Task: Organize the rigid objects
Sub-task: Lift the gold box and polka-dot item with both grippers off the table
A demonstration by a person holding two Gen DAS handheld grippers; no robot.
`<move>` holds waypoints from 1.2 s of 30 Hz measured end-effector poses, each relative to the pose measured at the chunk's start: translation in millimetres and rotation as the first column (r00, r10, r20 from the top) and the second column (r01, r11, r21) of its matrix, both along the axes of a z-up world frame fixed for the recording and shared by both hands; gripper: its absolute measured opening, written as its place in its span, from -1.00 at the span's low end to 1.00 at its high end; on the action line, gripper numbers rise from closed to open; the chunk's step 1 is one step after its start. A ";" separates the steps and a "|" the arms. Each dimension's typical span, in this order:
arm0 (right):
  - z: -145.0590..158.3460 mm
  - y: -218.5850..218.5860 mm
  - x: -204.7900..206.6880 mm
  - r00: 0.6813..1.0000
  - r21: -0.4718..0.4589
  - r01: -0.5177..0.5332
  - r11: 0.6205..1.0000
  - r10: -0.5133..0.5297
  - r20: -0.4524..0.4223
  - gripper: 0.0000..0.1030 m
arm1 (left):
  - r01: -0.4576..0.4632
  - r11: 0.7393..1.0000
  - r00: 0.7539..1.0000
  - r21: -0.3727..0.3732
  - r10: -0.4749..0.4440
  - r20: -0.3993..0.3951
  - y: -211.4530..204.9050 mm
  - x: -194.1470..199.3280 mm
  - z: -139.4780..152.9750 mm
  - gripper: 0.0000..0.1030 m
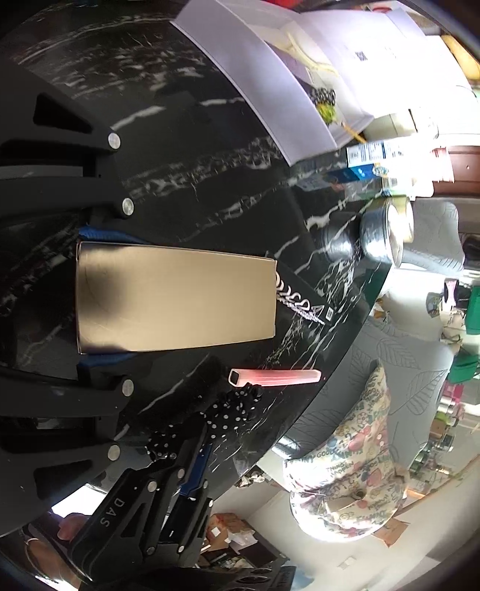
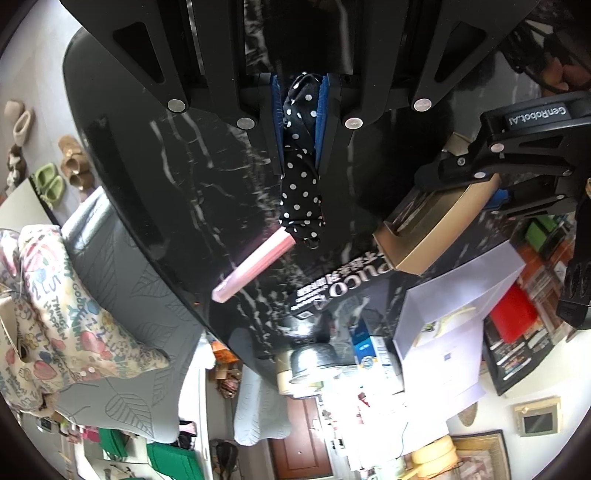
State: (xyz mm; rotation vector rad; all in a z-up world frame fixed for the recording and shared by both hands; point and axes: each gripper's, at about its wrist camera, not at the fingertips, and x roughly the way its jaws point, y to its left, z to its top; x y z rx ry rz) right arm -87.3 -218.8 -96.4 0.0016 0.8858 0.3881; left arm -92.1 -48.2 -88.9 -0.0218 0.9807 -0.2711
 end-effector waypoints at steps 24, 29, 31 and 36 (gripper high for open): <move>19.9 69.3 -39.8 0.975 0.054 -0.221 0.974 0.218 0.051 -0.71 | -0.218 0.976 0.974 -0.018 0.219 0.057 76.8 -59.0 18.1 -0.14; 24.4 91.1 -42.4 0.959 0.047 -0.282 0.958 0.279 0.053 -0.71 | -0.273 0.962 0.959 -0.014 0.273 0.077 94.1 -67.4 23.1 -0.14; 27.1 97.9 -43.0 0.953 0.046 -0.300 0.953 0.297 0.057 -0.71 | -0.295 0.956 0.952 -0.008 0.294 0.085 100.3 -71.8 25.2 -0.14; 34.2 119.0 -47.6 0.933 0.054 -0.358 0.932 0.355 0.065 -0.71 | -0.338 0.941 0.937 0.000 0.337 0.090 117.0 -81.3 29.4 -0.14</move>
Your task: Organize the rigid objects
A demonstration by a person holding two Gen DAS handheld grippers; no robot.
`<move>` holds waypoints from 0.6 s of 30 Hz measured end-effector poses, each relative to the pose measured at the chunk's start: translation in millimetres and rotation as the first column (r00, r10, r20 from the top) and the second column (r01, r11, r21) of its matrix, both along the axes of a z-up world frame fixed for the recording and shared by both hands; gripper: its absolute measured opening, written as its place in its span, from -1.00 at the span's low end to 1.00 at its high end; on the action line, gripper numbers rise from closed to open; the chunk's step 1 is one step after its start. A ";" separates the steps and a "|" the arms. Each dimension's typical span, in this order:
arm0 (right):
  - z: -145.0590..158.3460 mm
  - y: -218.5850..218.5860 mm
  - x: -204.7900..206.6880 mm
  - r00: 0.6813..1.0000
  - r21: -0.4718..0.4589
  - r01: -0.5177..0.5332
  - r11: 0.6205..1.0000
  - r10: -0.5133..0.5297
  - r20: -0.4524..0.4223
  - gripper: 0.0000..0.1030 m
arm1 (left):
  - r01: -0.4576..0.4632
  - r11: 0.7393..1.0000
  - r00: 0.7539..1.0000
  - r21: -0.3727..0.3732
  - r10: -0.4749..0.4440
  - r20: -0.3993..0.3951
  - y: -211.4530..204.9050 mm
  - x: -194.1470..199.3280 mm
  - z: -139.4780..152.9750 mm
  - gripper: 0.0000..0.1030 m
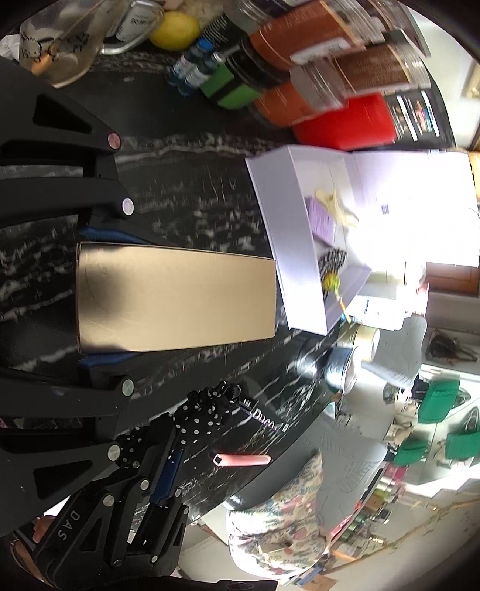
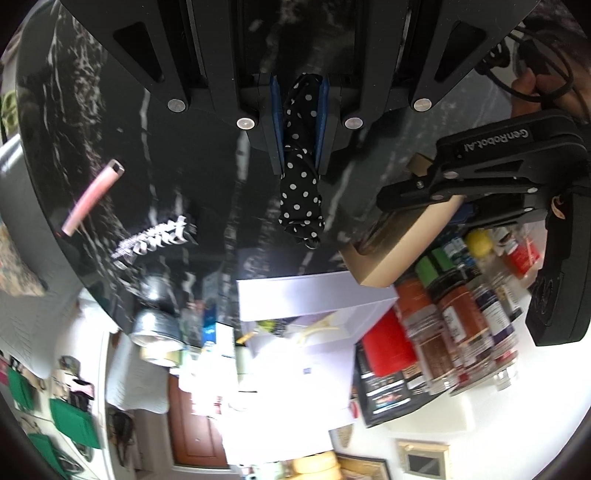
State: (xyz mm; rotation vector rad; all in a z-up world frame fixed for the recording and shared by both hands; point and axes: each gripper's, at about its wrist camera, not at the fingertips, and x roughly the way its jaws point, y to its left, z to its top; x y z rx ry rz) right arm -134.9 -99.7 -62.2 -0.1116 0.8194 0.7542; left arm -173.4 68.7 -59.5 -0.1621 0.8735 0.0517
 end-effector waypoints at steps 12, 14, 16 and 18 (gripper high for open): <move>15.5 41.7 -8.6 0.992 0.020 -0.127 0.992 0.127 0.019 -0.71 | -0.070 0.997 0.997 -0.012 0.070 0.021 32.8 -9.0 13.7 -0.14; 19.2 45.4 -7.4 0.990 0.025 -0.137 0.990 0.137 0.019 -0.71 | -0.073 0.997 0.997 0.004 0.073 0.025 33.0 -6.6 16.1 -0.14; 22.5 48.4 -5.8 0.990 0.025 -0.143 0.989 0.142 0.025 -0.71 | -0.072 0.997 0.997 0.009 0.071 0.029 35.7 -3.0 19.6 -0.14; 27.3 52.3 -3.5 0.988 0.022 -0.150 0.989 0.149 0.037 -0.71 | -0.072 0.997 0.997 0.010 0.072 0.035 38.8 0.6 23.4 -0.14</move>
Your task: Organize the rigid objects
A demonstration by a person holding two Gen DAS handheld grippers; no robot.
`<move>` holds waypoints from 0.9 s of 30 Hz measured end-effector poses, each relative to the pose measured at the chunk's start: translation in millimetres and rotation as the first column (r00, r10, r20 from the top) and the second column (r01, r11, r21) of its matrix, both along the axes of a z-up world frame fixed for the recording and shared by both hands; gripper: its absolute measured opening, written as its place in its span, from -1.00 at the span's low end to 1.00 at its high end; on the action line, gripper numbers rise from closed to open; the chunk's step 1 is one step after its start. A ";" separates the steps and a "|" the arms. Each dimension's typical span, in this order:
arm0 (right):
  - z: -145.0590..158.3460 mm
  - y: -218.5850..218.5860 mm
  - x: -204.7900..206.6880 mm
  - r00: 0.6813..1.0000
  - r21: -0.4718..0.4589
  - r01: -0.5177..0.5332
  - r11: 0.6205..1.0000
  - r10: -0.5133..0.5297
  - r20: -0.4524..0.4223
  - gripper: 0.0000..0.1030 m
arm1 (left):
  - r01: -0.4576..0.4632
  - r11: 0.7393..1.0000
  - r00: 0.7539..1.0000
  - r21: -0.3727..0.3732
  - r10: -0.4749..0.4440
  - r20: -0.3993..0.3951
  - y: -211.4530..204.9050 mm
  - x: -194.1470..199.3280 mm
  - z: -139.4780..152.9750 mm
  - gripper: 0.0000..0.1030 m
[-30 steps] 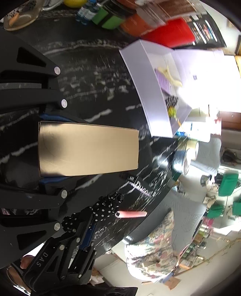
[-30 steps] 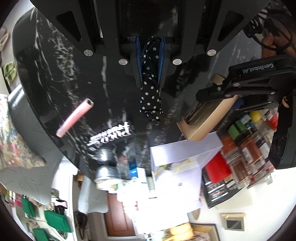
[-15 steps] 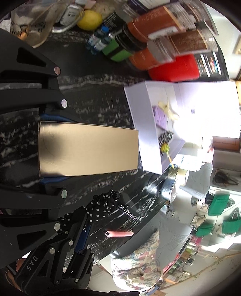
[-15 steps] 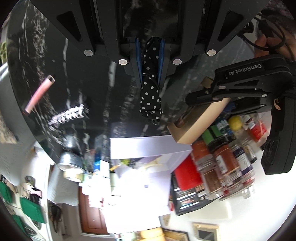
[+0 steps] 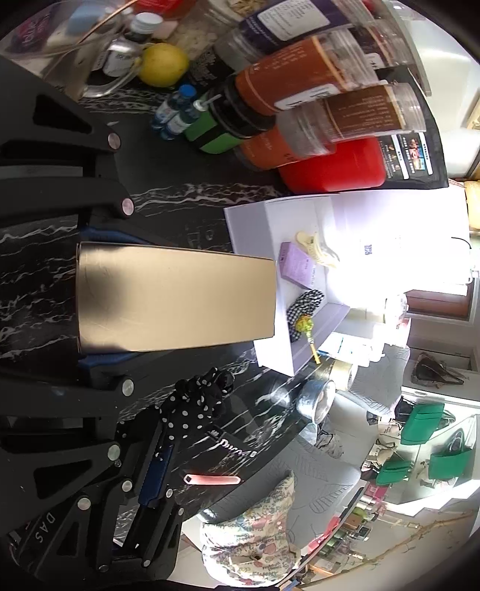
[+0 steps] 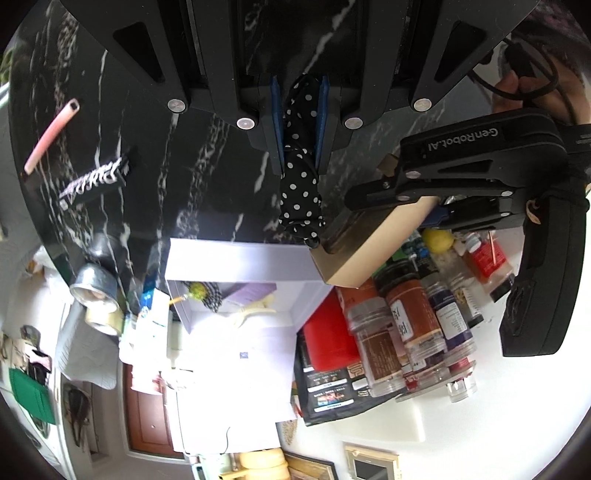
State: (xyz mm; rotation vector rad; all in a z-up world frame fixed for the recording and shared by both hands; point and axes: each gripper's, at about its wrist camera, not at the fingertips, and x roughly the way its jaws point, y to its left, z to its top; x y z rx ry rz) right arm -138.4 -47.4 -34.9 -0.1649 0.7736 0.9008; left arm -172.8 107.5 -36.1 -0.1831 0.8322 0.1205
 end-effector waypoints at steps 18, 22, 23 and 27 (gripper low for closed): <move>35.3 22.5 34.5 0.996 0.028 -0.038 0.999 0.036 0.080 -0.71 | 0.021 0.998 0.995 0.061 -0.026 0.091 7.1 38.7 44.1 -0.14; 42.4 25.3 43.2 0.995 0.040 -0.035 0.999 0.031 0.090 -0.71 | 0.016 0.997 0.993 0.076 -0.024 0.113 8.0 49.5 56.3 -0.14; 44.0 25.6 45.6 0.995 0.046 -0.036 0.998 0.031 0.091 -0.71 | 0.018 0.997 0.993 0.079 -0.027 0.117 7.5 51.2 58.3 -0.14; 52.1 27.0 54.0 0.994 0.057 -0.029 0.998 0.022 0.111 -0.71 | 0.021 0.996 0.990 0.082 -0.032 0.134 9.6 63.3 67.1 -0.14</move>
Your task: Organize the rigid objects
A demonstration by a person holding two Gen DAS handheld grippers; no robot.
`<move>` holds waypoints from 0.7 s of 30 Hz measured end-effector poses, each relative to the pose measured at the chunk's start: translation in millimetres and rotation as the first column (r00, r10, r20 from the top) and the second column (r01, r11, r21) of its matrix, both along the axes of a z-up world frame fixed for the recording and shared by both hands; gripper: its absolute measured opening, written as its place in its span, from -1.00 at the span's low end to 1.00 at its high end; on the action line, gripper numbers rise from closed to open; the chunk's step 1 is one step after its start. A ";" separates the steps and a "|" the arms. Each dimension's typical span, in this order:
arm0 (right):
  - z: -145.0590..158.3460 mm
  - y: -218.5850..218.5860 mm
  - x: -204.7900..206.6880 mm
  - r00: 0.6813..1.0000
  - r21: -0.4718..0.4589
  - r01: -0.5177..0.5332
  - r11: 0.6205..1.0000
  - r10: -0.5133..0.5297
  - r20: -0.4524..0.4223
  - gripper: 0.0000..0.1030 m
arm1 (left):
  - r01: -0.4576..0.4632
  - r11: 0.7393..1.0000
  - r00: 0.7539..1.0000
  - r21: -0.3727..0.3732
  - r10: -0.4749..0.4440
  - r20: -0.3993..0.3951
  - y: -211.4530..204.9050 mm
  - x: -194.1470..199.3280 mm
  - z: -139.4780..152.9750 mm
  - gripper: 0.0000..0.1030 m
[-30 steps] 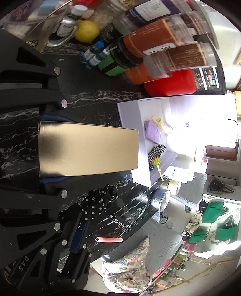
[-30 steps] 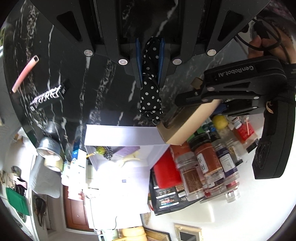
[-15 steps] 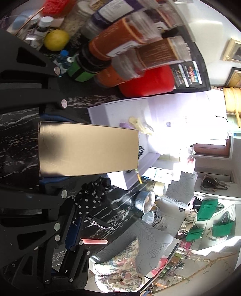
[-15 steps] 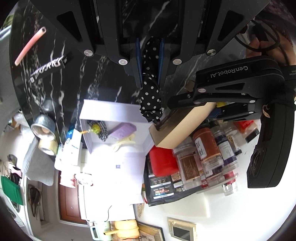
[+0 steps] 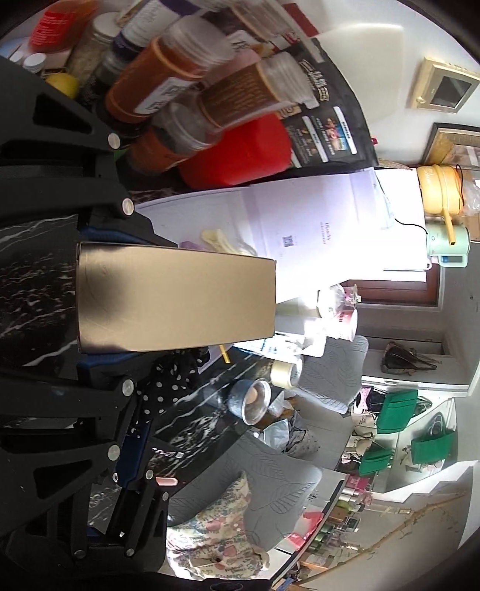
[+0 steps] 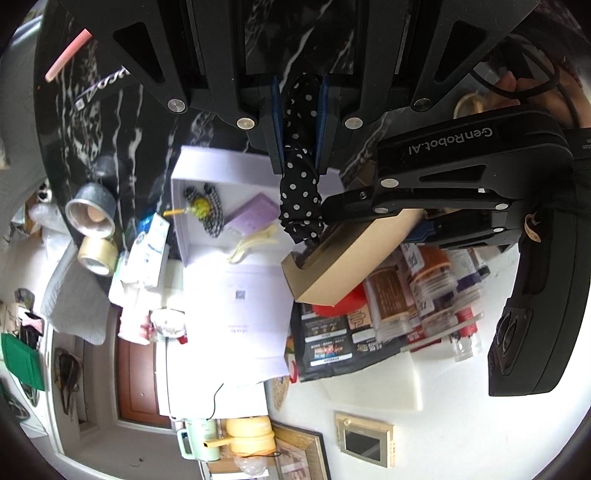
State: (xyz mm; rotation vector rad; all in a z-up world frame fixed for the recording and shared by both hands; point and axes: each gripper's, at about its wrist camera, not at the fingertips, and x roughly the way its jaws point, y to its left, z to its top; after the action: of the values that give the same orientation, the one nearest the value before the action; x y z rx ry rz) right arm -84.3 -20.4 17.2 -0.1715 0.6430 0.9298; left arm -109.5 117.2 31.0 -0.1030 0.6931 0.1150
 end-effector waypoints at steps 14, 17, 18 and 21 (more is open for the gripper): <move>24.1 11.6 31.7 0.998 0.022 -0.005 1.000 0.003 0.055 -0.70 | -0.001 1.000 1.000 0.010 0.001 0.028 18.2 46.3 15.1 -0.14; 26.7 14.9 39.3 0.998 0.020 -0.003 1.000 0.001 0.066 -0.70 | -0.007 1.000 1.000 -0.001 0.007 0.024 24.3 57.2 13.8 -0.14; 27.9 16.4 42.7 0.998 0.021 -0.002 1.000 0.001 0.070 -0.70 | -0.010 1.000 1.000 -0.002 0.010 0.023 25.9 60.6 13.3 -0.14; 30.8 20.5 52.6 0.997 0.022 -0.003 1.000 0.001 0.080 -0.70 | -0.014 1.000 1.000 0.001 0.014 0.019 30.8 72.0 12.2 -0.14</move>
State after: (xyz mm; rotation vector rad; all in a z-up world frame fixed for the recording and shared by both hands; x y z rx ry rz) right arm -31.7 0.0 47.9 -0.1886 0.5582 0.9271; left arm -37.5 147.9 43.2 -0.1074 0.6739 0.1273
